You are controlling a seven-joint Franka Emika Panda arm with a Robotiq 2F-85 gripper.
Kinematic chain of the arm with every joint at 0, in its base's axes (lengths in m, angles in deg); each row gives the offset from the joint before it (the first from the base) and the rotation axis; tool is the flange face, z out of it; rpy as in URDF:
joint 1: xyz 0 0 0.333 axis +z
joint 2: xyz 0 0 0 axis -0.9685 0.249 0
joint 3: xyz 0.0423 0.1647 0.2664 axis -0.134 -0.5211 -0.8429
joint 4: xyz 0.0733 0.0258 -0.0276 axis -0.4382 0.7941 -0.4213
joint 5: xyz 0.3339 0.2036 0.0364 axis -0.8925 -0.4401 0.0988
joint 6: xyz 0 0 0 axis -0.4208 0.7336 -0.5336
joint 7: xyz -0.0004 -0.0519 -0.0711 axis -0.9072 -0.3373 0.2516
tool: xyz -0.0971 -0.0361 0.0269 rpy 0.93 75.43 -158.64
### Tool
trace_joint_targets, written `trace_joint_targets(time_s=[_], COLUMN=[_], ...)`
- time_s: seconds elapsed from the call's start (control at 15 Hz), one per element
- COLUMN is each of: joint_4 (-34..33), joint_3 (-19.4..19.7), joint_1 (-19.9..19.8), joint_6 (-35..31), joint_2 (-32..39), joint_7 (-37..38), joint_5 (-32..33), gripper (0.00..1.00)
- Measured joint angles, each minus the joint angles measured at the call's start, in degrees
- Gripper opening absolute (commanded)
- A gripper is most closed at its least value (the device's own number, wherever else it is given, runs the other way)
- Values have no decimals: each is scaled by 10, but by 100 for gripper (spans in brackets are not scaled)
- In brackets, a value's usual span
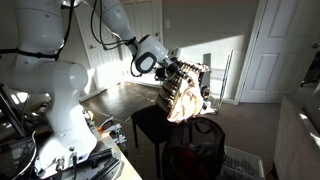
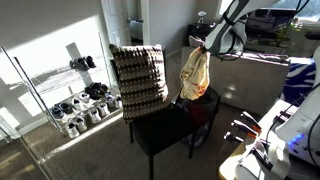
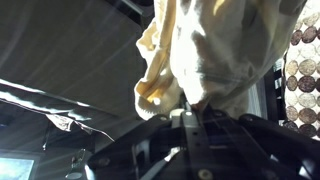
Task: Put the peach shirt in the laundry basket
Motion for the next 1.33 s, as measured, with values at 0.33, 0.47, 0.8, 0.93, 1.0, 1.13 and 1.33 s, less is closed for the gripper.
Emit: trace_joint_targets(time_s=[0.33,0.47,0.8,0.93,1.0,1.13,1.33], joint_4=[-1,3,18,21,22,22,22], joint_3=[54,80,89,84,81,76,56], joint_1=[41,59,75,75,75,75,72], joint_6=[0,1,1,1,1,1,1], joint_2=[48,67,92,97,99,100,94], joint_7=[0,0,2,3,3,3,5], joint_5=[-51,-71,-88,-89,-89,-89,-79], gripper=[2,2,40,53,60,72,92])
